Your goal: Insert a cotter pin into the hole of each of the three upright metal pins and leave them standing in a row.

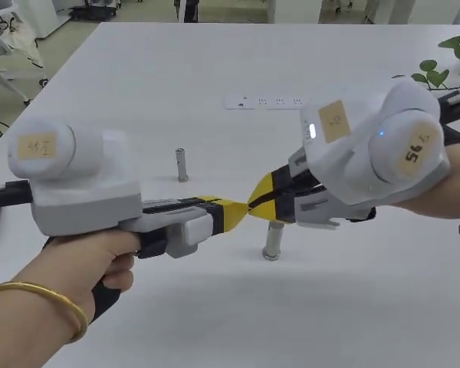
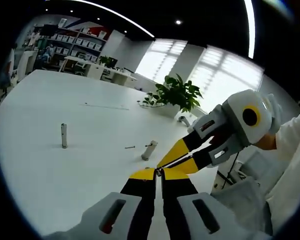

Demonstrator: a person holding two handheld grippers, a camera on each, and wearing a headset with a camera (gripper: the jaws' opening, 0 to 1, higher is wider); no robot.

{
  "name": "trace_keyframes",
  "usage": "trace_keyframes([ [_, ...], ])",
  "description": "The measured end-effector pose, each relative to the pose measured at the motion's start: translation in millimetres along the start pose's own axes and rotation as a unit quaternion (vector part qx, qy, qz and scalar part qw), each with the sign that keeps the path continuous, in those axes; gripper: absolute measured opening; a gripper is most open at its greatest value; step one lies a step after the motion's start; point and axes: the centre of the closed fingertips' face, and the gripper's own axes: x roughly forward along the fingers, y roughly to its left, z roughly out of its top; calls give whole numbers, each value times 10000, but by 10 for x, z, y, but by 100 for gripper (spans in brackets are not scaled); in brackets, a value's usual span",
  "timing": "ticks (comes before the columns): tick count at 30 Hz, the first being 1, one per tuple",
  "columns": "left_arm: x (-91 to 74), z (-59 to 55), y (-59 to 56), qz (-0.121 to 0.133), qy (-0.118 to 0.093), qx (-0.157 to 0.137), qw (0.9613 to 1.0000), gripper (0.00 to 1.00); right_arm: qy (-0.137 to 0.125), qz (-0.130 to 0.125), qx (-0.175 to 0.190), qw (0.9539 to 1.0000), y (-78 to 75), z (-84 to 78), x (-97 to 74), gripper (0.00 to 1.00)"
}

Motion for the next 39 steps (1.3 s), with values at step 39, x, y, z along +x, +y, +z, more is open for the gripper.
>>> trace_keyframes([
  [39,-28,-251,-153,-454,513,1543,9856,0,-996,1348,2566,9519,277,-122,-153,17],
])
